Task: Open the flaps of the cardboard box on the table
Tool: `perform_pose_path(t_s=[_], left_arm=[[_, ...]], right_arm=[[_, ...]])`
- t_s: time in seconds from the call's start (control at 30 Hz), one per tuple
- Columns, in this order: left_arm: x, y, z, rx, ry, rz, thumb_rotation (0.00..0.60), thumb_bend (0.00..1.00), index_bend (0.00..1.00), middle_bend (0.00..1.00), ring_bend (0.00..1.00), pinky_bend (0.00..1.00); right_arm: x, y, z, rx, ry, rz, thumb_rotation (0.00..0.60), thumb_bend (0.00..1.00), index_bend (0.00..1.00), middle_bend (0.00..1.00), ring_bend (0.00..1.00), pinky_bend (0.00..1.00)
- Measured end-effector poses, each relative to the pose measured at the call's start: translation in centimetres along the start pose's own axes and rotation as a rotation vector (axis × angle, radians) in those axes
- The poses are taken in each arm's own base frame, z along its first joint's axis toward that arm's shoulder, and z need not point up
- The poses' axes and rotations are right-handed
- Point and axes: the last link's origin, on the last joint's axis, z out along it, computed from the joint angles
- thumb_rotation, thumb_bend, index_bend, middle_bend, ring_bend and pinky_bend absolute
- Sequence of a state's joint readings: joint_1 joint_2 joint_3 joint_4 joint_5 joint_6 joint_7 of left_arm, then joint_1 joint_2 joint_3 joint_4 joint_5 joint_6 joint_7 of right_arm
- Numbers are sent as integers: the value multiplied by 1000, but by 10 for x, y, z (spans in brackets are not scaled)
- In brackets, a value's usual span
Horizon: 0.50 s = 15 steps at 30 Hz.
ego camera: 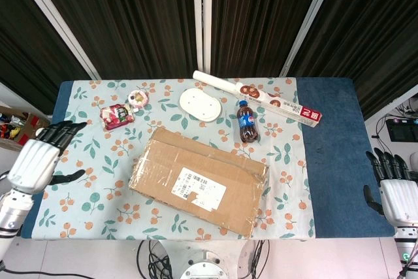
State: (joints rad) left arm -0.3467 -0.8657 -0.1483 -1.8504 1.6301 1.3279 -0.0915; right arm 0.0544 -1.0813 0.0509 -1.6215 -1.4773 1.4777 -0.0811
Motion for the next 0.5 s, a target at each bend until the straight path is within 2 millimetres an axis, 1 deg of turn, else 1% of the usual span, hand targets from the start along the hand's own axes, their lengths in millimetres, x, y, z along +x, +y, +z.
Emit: perform_pose_path(t_s=[0.13,0.2,0.23,0.3,0.37,0.4,0.5], left_arm=[[-4,23,34,-84,-56,-35,594,0,134,207,143,223],[-10,35,52,-123,-97,-57,566,0,134,212,143,222],[-13,41,59,-140,-115,-68,539,0,134,217,143,222],[-22,57,77,-179,-154,-94,513,0,136,227,143,222],[-30,69,90,-204,-177,-116,496,0,142,240,143,221],[-36,76,99,-217,-190,-126,470,0,150,249,143,220],[-47,89,117,-237,-221,-134,347,11,168,285,142,216]], right_arm=[[-7,8,-4,-12,-13,-13,600,435,0,0,0,0],[-11,11,-6,-17,-22,-9,600,435,0,0,0,0],[-14,13,-7,-21,-28,-5,600,435,0,0,0,0],[-17,15,-7,-26,-36,0,600,435,0,0,0,0],[-21,17,-7,-28,-37,6,600,434,0,0,0,0],[-22,17,-7,-28,-35,8,600,434,0,0,0,0],[-24,19,-6,-26,-20,18,600,435,0,0,0,0]])
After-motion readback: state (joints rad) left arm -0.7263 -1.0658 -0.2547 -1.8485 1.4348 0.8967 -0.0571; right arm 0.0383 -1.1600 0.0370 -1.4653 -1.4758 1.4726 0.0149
